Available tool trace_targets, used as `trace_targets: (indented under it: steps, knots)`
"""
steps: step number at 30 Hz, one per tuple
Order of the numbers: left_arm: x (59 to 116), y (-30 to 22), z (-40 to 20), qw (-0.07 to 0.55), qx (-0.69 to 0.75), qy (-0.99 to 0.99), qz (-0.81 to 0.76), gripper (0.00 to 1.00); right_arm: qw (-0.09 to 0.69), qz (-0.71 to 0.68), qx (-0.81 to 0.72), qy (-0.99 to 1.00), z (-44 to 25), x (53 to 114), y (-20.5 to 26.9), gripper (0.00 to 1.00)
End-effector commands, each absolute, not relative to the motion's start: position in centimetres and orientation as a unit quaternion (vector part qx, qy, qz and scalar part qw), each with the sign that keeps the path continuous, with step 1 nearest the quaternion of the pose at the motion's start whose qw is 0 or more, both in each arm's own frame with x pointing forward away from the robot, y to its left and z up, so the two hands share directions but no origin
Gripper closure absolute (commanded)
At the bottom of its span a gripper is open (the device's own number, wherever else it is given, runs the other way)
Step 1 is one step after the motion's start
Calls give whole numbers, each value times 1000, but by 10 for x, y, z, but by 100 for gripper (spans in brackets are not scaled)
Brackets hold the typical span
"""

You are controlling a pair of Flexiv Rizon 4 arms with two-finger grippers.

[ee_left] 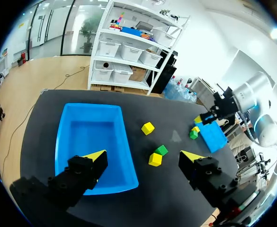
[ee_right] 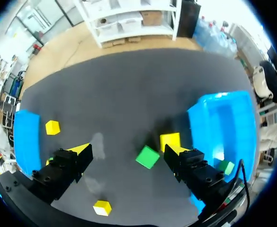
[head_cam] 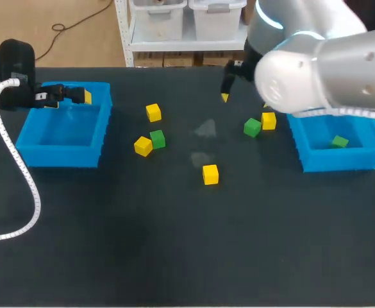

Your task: Put the green cubes in the right bin and the yellow cubes in the left bin.

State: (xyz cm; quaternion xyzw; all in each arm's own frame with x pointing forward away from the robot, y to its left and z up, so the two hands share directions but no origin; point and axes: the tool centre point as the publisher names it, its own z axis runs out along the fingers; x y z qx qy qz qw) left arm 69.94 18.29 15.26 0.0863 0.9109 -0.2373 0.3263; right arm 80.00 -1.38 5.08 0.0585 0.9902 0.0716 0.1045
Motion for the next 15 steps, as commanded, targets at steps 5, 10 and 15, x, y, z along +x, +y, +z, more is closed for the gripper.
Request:
trace_targets:
  steps: [5,10,15]
  knots:
    - [699,185,151,329,88,908,-242,0,28,59,75,995,17,795,-2,0]
    - [699,185,151,329,88,908,-242,0,25,39,72,996,21,794,0,0]
    - [699,185,151,329,88,908,-242,0,28,33,79,996,23,792,-3,0]
